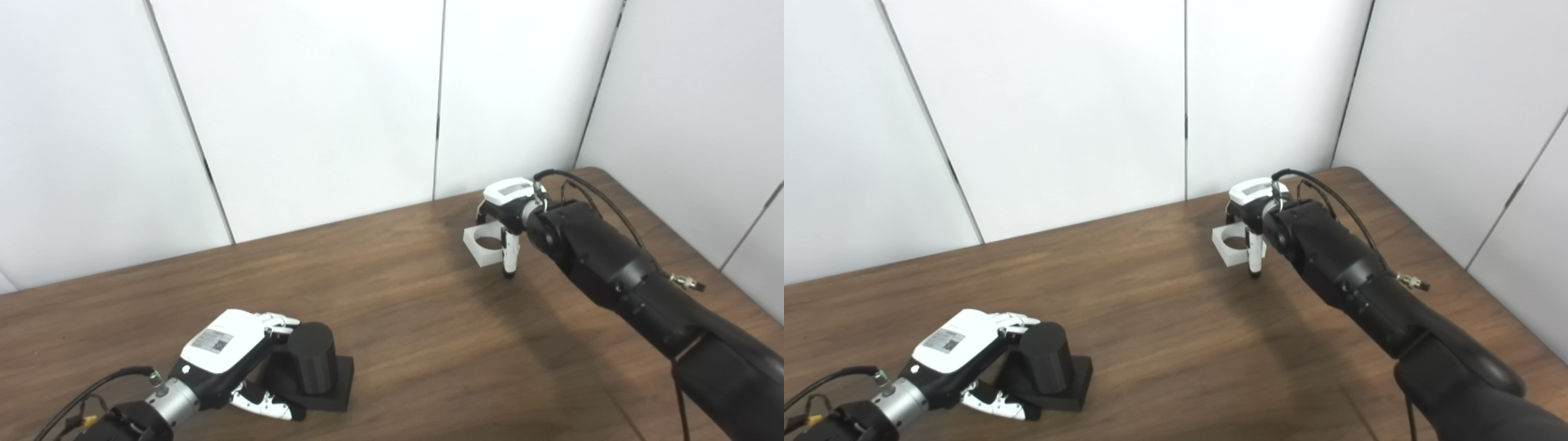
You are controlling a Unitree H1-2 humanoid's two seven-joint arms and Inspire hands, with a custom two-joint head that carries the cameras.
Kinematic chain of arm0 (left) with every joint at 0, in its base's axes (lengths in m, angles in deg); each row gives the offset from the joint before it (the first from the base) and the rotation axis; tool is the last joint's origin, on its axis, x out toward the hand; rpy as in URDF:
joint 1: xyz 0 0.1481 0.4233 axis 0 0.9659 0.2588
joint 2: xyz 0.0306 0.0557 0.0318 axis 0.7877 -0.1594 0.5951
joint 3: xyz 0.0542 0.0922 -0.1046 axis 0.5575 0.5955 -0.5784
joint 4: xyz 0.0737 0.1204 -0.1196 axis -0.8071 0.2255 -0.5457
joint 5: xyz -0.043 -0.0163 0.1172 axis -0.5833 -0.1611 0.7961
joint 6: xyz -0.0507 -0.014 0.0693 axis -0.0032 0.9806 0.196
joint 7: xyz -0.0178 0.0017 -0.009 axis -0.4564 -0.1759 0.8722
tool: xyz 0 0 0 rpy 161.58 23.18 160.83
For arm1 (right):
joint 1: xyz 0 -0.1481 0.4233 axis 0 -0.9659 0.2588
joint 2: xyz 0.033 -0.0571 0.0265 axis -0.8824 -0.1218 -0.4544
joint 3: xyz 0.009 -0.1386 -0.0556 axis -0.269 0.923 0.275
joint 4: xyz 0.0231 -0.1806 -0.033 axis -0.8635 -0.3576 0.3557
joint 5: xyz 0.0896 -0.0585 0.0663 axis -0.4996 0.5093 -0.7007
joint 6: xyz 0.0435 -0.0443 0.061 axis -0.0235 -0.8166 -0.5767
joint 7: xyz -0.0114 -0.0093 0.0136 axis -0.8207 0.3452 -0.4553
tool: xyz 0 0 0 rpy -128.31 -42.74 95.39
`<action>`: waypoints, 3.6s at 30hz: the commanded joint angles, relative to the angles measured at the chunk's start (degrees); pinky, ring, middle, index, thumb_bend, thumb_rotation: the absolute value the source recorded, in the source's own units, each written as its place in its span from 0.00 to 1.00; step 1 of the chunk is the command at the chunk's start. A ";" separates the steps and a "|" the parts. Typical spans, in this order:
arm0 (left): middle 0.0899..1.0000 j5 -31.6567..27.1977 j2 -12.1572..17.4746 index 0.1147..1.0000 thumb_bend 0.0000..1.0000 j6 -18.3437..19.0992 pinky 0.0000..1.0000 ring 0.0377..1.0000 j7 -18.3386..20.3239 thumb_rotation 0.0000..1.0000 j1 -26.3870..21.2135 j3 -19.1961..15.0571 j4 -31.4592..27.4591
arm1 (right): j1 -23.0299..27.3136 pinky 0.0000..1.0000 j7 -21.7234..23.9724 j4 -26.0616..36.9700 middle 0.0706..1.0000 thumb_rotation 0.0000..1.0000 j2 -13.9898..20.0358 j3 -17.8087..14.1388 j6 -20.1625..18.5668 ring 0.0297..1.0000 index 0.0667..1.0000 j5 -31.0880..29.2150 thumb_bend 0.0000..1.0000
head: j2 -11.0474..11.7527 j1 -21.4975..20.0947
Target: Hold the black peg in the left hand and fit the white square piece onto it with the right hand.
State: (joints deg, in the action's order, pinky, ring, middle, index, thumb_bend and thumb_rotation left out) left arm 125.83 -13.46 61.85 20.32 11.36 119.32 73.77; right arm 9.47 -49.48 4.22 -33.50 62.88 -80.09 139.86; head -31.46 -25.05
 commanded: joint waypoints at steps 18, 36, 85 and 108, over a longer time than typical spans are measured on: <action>0.80 3.16 2.53 0.42 0.52 -0.15 0.76 0.83 5.08 0.06 3.22 0.56 -0.20 | 2.38 0.78 -5.32 -4.95 0.77 0.15 -0.42 1.89 0.82 0.82 0.47 -0.21 0.55 | -0.71 0.51; 0.80 3.38 2.13 0.42 0.52 -0.59 0.76 0.82 4.61 0.06 3.40 0.35 0.22 | 1.03 0.81 -6.38 -1.87 0.71 0.14 0.76 0.87 2.12 0.80 0.45 -2.34 0.52 | -1.00 0.84; 0.85 6.59 -4.01 0.42 0.52 4.85 0.85 0.88 5.50 0.08 0.34 3.35 3.54 | -5.28 0.71 -0.79 34.48 0.75 0.13 0.89 -8.39 13.64 0.80 0.44 -15.06 0.52 | -7.79 28.44; 0.86 5.87 -3.90 0.42 0.52 6.10 0.86 0.89 6.69 0.08 0.25 3.49 2.95 | -4.34 0.71 4.00 39.82 0.76 0.14 -6.78 -4.35 15.13 0.82 0.44 -13.83 0.52 | -8.44 26.59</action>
State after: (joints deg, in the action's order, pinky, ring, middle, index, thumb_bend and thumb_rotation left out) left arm 127.25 -16.99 66.10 22.74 9.85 120.07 74.53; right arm 2.40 -44.62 41.88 -40.28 59.16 -66.10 125.86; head -39.90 2.02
